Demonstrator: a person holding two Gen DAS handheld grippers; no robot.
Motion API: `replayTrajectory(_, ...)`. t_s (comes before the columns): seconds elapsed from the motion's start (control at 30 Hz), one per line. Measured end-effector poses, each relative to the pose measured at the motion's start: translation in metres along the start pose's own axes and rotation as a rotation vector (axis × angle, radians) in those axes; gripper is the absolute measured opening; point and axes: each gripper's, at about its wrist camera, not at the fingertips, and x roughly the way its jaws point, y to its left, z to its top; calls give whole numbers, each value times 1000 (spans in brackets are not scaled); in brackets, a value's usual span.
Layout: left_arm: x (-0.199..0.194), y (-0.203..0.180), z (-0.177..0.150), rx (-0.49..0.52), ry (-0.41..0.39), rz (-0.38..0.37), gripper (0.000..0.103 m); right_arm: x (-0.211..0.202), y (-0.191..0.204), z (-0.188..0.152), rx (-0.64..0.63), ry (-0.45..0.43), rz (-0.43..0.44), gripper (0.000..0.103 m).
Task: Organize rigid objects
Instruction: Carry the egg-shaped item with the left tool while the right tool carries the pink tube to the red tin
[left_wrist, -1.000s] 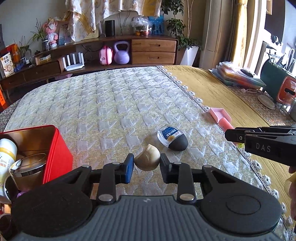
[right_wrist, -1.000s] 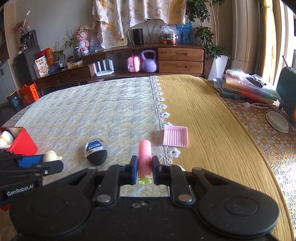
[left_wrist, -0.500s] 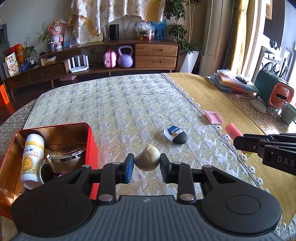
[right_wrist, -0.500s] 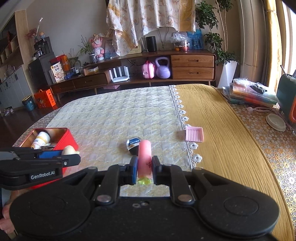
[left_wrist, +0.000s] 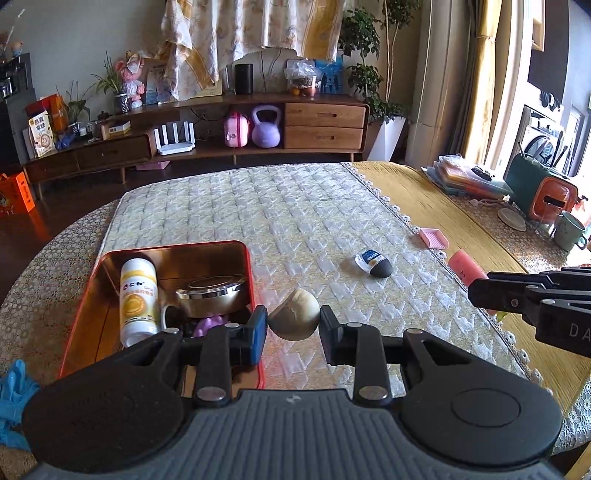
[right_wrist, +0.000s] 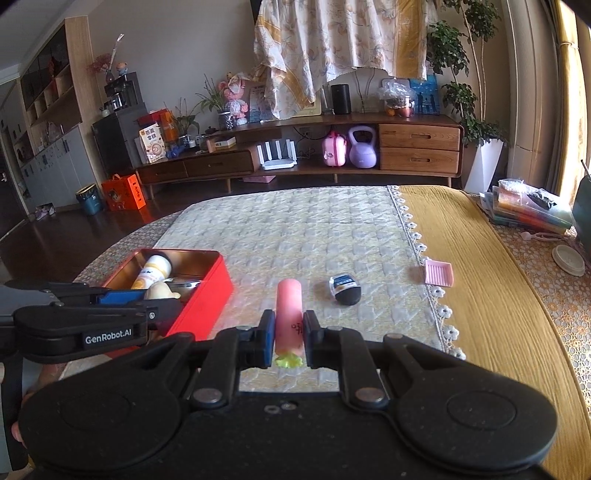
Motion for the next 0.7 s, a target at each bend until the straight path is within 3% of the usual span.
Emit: replayTrajectory(0.7,-36,99,-21,-93,-11,90,30,26,94,5,-59,41,119,15)
